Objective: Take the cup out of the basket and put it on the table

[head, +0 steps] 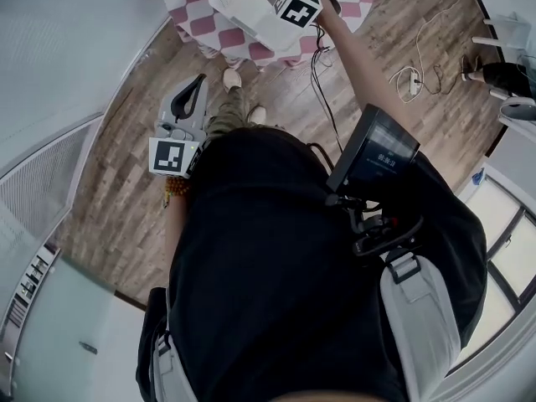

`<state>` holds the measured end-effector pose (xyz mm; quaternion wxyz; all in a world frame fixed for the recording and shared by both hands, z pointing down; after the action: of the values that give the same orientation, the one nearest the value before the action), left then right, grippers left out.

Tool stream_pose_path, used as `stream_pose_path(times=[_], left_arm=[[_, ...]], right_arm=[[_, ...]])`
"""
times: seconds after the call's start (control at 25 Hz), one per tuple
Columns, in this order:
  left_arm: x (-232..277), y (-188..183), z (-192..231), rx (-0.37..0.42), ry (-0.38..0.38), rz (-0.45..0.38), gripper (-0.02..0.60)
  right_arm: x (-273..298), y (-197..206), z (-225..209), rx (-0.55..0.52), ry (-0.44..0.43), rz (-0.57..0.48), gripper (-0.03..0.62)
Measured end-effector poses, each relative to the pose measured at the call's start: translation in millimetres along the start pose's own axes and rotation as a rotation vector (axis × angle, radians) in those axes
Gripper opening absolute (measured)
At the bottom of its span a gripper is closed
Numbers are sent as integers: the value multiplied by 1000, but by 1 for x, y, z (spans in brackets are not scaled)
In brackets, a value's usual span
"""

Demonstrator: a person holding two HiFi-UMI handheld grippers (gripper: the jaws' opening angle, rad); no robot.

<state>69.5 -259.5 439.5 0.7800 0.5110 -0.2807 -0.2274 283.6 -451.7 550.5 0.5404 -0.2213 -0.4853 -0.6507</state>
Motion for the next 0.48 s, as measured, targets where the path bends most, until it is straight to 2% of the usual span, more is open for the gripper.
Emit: stream_pose_path(times=[0.24,0.48], left_arm=[[12,-2,3,35,57,-4,6],[17,-13,-14,68,84,-3,6]], right_arm=[[-30,-9,-9,70,69,-79,27],[-86,-17,-15,130,165,-178,26]])
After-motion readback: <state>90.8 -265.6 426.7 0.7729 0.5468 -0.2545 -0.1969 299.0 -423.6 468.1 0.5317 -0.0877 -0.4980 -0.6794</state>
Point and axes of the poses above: the fingertips, and each gripper's own axes: x forward along the fingers, z to its left, y out of its underside, the point moved 4 cm from there along -x, backward along the fingers, and after that the axes turned 14 degrees about -x, right-handed, at the moved point
